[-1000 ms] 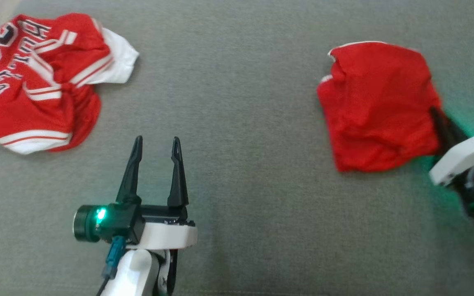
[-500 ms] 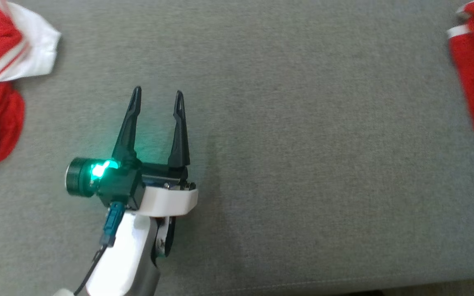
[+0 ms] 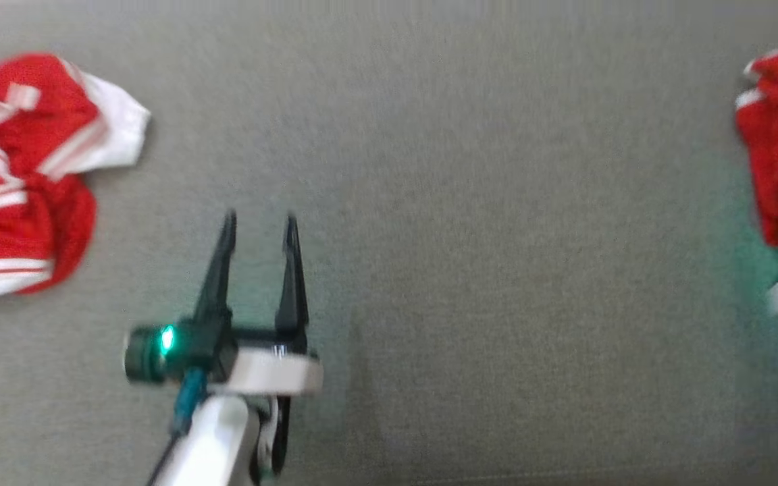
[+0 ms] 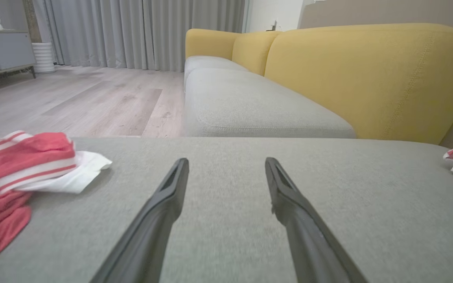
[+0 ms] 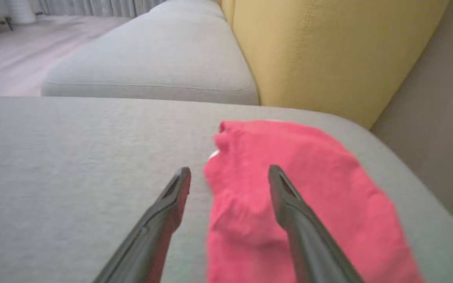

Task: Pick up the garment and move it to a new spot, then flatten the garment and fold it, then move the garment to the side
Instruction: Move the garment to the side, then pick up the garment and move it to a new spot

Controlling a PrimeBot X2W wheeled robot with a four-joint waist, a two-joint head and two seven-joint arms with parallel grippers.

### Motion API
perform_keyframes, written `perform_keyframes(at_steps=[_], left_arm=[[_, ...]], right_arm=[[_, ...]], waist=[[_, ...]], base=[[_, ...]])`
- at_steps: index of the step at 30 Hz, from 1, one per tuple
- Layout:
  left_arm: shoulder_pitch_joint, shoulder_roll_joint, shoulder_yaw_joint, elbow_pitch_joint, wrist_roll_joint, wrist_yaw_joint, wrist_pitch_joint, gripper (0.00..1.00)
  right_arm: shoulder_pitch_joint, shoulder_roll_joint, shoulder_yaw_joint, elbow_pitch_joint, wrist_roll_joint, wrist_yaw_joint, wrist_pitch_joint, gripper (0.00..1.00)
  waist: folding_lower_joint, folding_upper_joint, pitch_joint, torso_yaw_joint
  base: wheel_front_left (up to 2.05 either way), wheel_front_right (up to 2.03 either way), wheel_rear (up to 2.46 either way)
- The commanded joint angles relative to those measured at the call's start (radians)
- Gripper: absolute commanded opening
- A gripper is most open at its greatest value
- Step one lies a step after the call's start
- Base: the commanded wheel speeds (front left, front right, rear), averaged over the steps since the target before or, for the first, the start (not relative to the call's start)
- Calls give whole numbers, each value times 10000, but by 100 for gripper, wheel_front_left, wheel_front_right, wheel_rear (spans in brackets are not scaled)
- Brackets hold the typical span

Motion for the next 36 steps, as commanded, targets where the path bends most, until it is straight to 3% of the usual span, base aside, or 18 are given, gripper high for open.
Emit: perform_keyframes(at_steps=[1, 2, 6, 12, 24, 36], left_arm=[[286, 8, 193, -116, -113, 8, -51, 100], [596, 8, 200, 62, -216, 14, -51, 100], [1219, 8, 232, 458, -416, -7, -51, 100], [1666, 8, 592, 639, -197, -58, -51, 100], [2184, 8, 1188, 360, 308, -289, -51, 100], [2067, 8, 1425, 329, 853, -626, -51, 100]], right_arm=[[601, 293, -108, -426, -213, -7, -300, 100], [1210, 1135, -225, -768, -578, -7, -503, 100], [2540, 2669, -386, -1672, -1146, -7, -643, 100], [4015, 3955, -721, -3409, -1704, -7, -654, 100], [5260, 4664, -688, -3890, -2279, -7, -656, 100], [5382, 4835, -891, -3746, -2285, -7, -656, 100]], waist=[[1, 0, -1354, 417], [1, 0, -1955, 571], [1, 0, -3054, 848], [1, 0, -3689, 1128], [1, 0, -4201, 1281], [1, 0, -4165, 1530]], base=[[0, 0, 0], [0, 0, 0], [0, 0, 0], [0, 0, 0], [0, 0, 0], [0, 0, 0]])
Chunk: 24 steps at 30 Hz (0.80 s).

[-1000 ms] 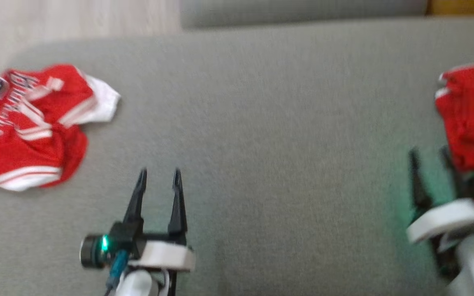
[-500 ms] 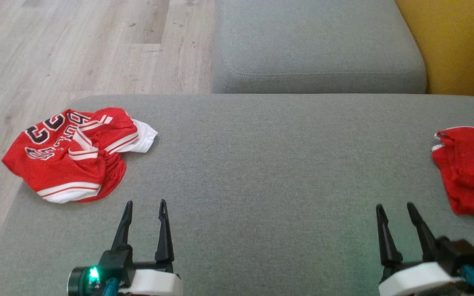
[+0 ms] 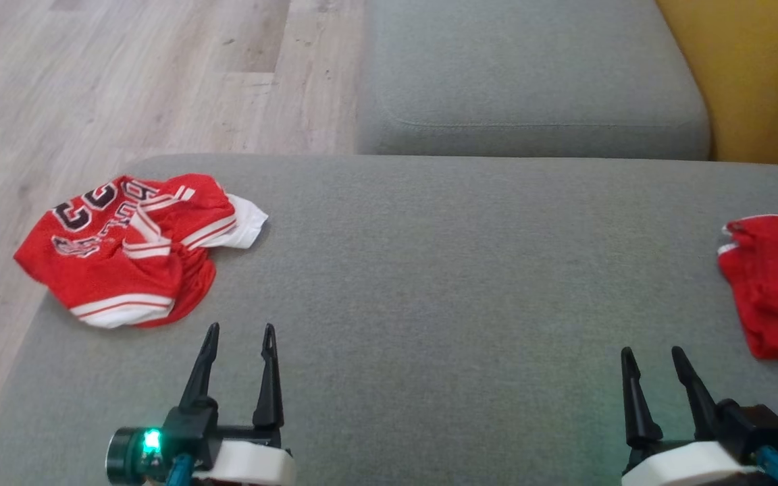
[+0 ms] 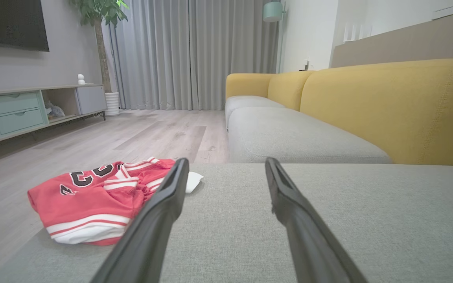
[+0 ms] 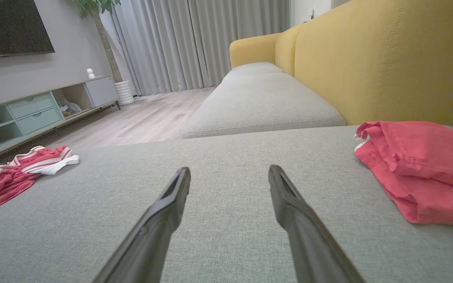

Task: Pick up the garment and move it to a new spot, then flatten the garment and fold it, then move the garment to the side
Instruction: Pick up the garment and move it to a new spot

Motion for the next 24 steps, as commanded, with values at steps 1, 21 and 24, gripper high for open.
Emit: perform_keyframes(at_steps=[1, 21, 24], left_arm=[[-495, -15, 354, -372, 131, 26, -51, 100], [-935, -3, 1932, -955, 622, 68, -51, 100], [-1549, -5, 1814, -759, 863, -44, -51, 100]], right_arm=[[-327, -58, 233, -289, -11, -7, -106, 100], [-1113, -162, -239, -201, -261, -7, -106, 100], [-1098, -344, -412, -224, -372, -7, -106, 100]], waist=[[0, 0, 81, 289], [0, 0, 1486, 4062], [0, 0, 1807, 4208]], base=[[0, 0, 0], [0, 0, 0], [0, 0, 0]])
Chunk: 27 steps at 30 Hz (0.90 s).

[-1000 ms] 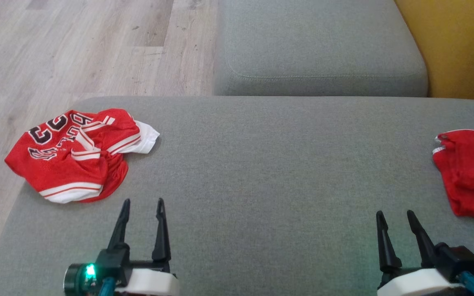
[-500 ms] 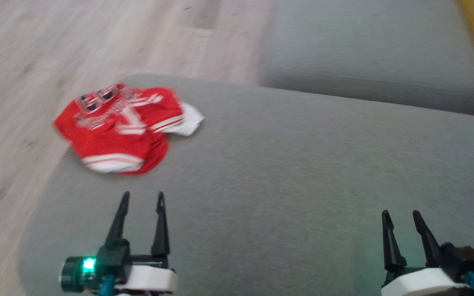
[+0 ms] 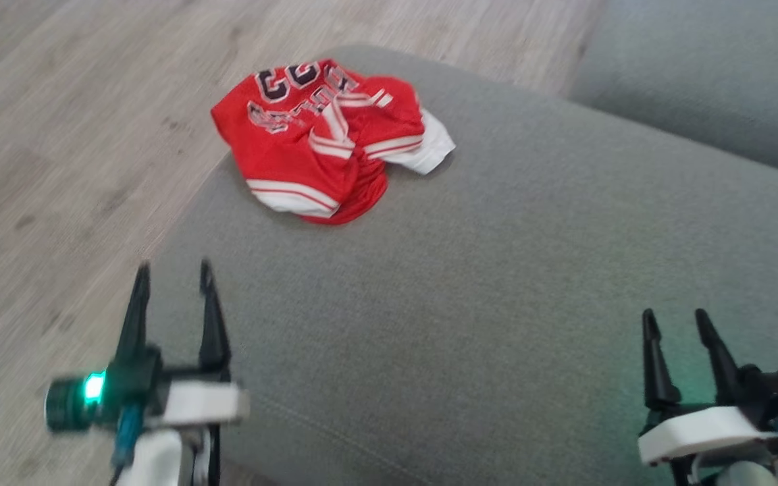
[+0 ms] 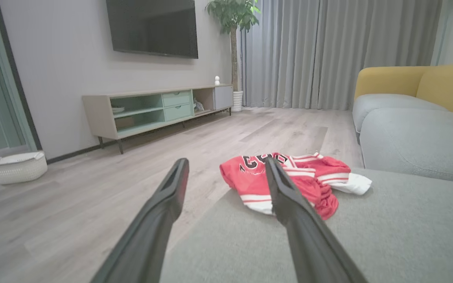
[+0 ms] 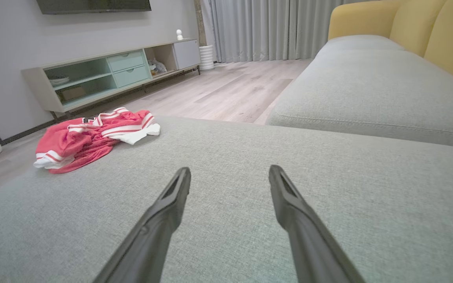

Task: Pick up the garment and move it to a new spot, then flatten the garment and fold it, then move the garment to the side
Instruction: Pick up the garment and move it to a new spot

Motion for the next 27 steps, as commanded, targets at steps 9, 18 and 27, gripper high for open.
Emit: perform_keyframes(at_steps=[9, 18, 27], left_arm=[[-3479, -10, -565, 562, 312, 504, -51, 100], [-6663, -11, -1520, 3830, -779, 598, -51, 100], [-8462, 34, -1311, 8174, -1550, 1316, -23, 35]], right_arm=[[-1240, -1608, 287, -775, -429, -7, -107, 100], [-2023, -3050, 270, -1183, -380, -7, -107, 100], [-2267, -3333, 498, -1344, -349, -7, -107, 100]], waist=[[-2, 0, 2958, -771], [-2, 0, 5030, -1550], [-2, 0, 5432, -1885]], base=[[0, 0, 0], [0, 0, 0], [0, 0, 0]])
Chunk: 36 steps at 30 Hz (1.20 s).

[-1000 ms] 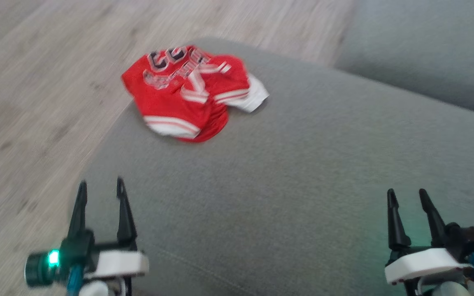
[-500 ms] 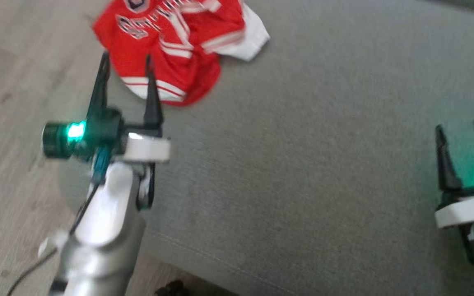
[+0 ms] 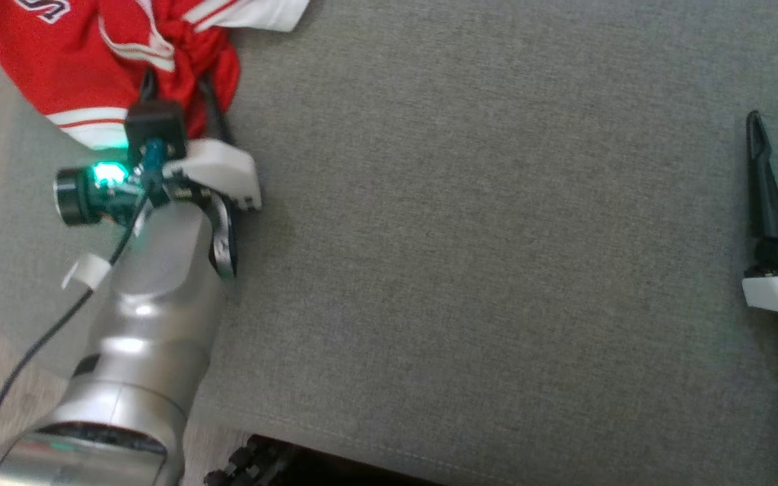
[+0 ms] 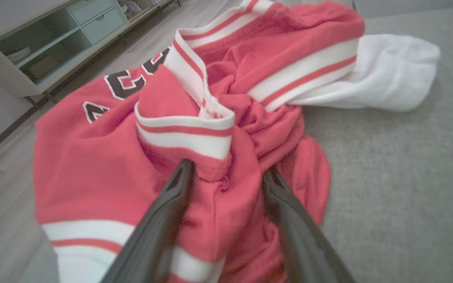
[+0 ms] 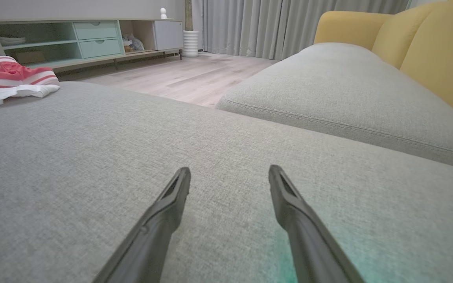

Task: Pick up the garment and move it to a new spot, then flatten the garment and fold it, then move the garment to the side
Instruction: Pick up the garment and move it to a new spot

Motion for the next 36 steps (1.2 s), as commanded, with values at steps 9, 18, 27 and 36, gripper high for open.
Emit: perform_keyframes(at_steps=[9, 18, 27, 36], left_arm=[[-114, 1017, 410, -3386, 942, 77, -35, 0], [-684, 1666, -89, -5944, 1586, -1163, -36, 0], [-1263, 1321, -881, -6369, 1508, -2215, -37, 0], [871, 683, -2302, -5850, 1407, -2771, -37, 0]], right_arm=[[306, 650, 448, 928, -15, -9, 122, 100], [879, 2066, 471, 1199, 109, -9, 121, 100], [1874, 2712, 239, 898, -51, -9, 121, 100], [2248, 3057, 405, 803, 71, -9, 121, 100]], waist=[[2, 0, -1313, -288], [2, 0, -4081, -1678], [2, 0, -5634, -3442], [2, 0, -5298, -4822]], base=[[0, 0, 0], [0, 0, 0], [0, 0, 0], [0, 0, 0]])
